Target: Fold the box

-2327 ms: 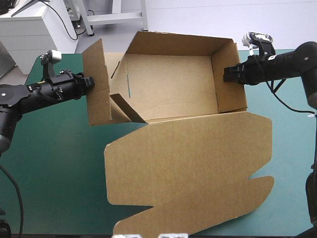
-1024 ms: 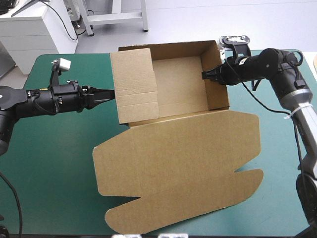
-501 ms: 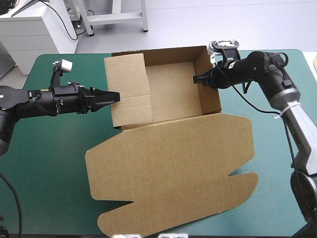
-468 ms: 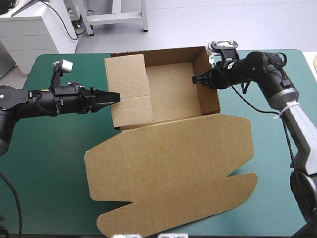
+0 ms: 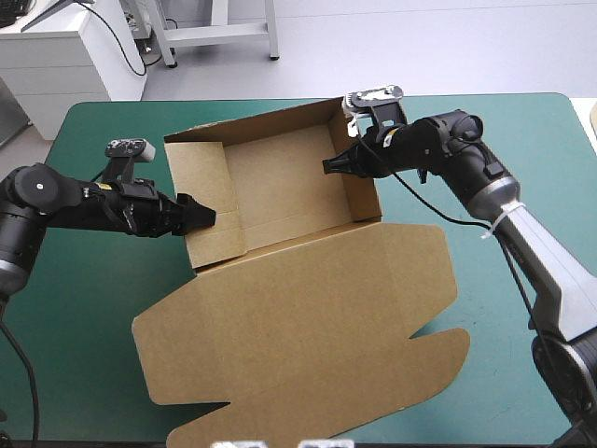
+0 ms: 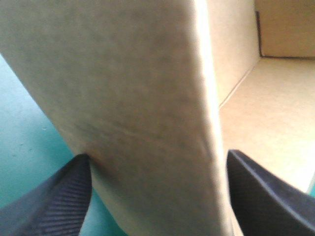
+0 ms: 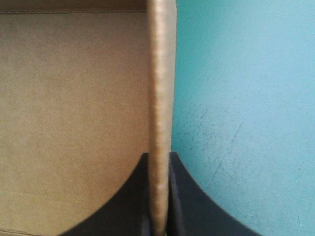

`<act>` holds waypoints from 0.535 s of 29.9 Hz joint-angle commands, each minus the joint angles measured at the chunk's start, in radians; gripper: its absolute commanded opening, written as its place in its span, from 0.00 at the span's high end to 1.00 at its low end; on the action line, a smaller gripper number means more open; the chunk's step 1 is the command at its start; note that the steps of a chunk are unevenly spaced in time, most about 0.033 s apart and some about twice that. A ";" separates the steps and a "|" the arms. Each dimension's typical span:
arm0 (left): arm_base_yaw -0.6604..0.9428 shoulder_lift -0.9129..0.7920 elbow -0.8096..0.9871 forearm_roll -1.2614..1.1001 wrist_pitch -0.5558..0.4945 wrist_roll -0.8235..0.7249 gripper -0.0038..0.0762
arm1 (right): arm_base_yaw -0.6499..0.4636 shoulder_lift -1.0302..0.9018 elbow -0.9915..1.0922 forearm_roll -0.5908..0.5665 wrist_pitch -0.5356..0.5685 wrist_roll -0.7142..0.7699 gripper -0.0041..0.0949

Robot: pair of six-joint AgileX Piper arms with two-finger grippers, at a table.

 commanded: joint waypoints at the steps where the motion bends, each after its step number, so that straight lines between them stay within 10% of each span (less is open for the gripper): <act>1: -0.046 -0.030 -0.028 0.028 -0.086 -0.095 0.29 | 0.053 -0.043 -0.032 -0.044 -0.073 0.086 0.97; 16: -0.195 -0.029 -0.028 0.378 -0.202 -0.414 0.54 | 0.062 0.001 -0.032 -0.059 0.004 0.138 0.97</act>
